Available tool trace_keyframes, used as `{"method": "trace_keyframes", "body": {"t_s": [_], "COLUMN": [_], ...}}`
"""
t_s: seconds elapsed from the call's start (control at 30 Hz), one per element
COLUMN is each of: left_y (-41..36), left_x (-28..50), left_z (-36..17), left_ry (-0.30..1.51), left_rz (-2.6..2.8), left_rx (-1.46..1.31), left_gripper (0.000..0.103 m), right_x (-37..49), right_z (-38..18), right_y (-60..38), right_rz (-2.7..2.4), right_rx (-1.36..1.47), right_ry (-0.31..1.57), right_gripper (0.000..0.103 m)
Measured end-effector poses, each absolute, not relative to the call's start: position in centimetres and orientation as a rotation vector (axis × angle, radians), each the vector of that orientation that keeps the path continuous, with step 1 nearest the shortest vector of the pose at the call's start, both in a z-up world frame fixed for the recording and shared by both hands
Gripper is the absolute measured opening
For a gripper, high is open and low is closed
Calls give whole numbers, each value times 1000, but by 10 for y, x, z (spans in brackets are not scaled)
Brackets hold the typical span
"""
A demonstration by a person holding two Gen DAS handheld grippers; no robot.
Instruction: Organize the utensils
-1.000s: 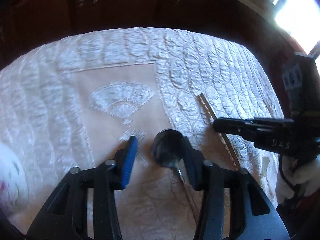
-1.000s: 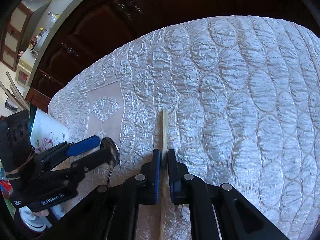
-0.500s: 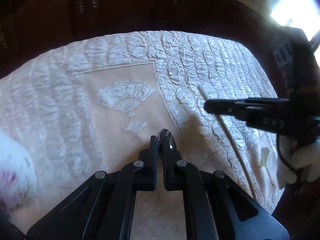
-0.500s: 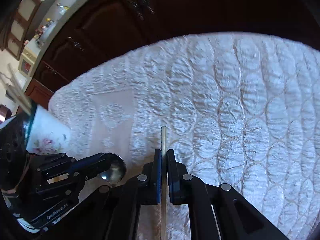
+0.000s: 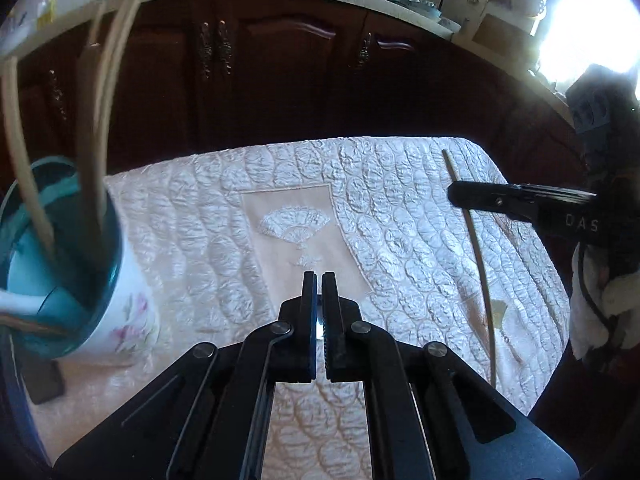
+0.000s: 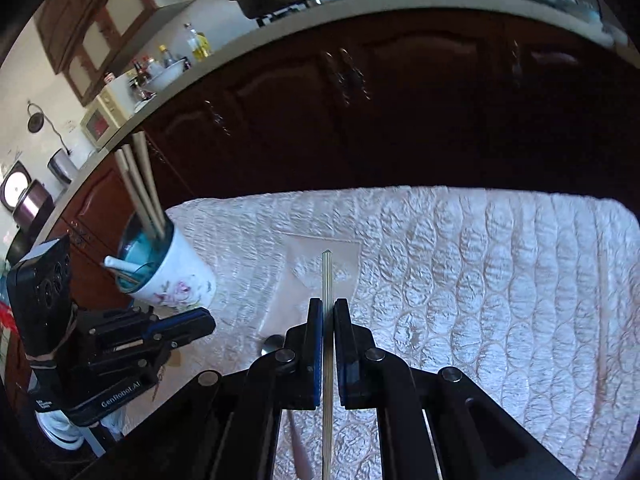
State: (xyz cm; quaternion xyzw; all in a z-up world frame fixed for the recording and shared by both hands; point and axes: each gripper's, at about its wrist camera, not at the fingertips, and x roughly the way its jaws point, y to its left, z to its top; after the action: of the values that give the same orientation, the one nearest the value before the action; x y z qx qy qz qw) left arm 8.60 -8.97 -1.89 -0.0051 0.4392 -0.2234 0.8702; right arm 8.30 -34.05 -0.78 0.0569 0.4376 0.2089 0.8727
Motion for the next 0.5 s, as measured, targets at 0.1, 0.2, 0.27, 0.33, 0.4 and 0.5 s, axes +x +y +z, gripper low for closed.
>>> {"method": "trace_keyframes", "body": {"t_s": [0.1,0.2,0.27,0.33,0.4,0.5], "left_y": [-83,-85,-90,-96,-103,-115], "left_x": [85,88,94,102,110,117], "left_z": [-27,-46,-61,-77,-92,-105], "left_ry": [951,990,1021,1054,1088,1113], "left_rz": [-467,-457,-454,-439,-431,-452], "left_rx": [-37,-59,-81,-78,-70,-56], "left_gripper": [1,20,31,31,31,30], "right_x": [75,72,70,68,67,66], "right_z": [-3,-4,-7,-8,-7,-5], "right_y": [-339,-339,-340,-341,-347,-354], "right_rz": [435,433,429,423,416,407], "right_rx": [117,116,113,112,117,126], "right_ry": [907,911,917,918,918,915], "right_gripper": [5,5,5,5,5,5]}}
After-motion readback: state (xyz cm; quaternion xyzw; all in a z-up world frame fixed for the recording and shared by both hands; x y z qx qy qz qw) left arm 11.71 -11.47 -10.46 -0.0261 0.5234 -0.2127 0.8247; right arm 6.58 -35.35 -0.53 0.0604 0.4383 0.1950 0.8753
